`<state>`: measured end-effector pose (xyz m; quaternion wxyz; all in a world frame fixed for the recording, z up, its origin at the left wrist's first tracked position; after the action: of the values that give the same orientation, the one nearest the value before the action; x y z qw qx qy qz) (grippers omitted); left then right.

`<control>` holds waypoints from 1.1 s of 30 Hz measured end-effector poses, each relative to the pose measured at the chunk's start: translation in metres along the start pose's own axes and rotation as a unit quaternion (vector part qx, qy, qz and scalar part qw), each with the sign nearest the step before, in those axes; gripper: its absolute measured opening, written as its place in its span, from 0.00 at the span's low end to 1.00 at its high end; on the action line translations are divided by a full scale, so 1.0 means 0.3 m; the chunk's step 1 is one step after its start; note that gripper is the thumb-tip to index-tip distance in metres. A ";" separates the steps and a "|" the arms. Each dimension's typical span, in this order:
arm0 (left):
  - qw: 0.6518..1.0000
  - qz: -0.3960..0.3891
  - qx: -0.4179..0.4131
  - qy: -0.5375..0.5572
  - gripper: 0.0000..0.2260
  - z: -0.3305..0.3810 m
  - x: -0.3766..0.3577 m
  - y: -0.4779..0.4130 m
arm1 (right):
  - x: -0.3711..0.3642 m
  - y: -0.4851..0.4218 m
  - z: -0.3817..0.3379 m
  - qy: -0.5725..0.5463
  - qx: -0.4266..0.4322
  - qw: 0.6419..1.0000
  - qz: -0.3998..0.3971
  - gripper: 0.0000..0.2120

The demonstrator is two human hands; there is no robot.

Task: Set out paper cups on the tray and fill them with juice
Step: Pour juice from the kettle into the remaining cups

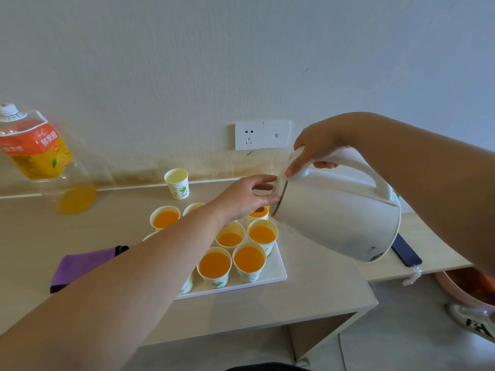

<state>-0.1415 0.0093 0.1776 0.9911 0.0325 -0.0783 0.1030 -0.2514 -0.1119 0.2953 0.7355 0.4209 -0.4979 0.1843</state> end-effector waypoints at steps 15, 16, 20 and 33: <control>1.000 -0.001 0.006 -0.005 0.23 -0.001 0.004 0.007 | 0.000 -0.003 -0.012 0.007 -0.007 1.000 -0.009 0.22; 1.000 -0.001 0.005 -0.007 0.23 -0.002 0.004 0.009 | 0.000 -0.003 -0.012 0.004 -0.006 1.000 -0.011 0.21; 1.000 -0.002 0.009 -0.008 0.22 -0.007 0.004 0.010 | -0.004 -0.002 -0.014 -0.003 -0.005 1.000 -0.018 0.20; 1.000 0.003 0.020 -0.002 0.20 -0.006 0.005 0.029 | -0.025 -0.019 -0.015 -0.002 0.011 1.000 -0.012 0.21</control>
<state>-0.1418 0.0182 0.1764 0.9898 0.0520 -0.0780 0.1072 -0.2480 -0.1106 0.2856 0.7320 0.4357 -0.4919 0.1800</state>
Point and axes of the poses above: each hand's wrist, its own y-axis away from the middle knuckle, its own x-axis out of the back of the hand, z = x × y, the point moved 2 cm from there along -y, towards the middle knuckle, and after that the axes turned 11 degrees about y, right-handed, at the moved point
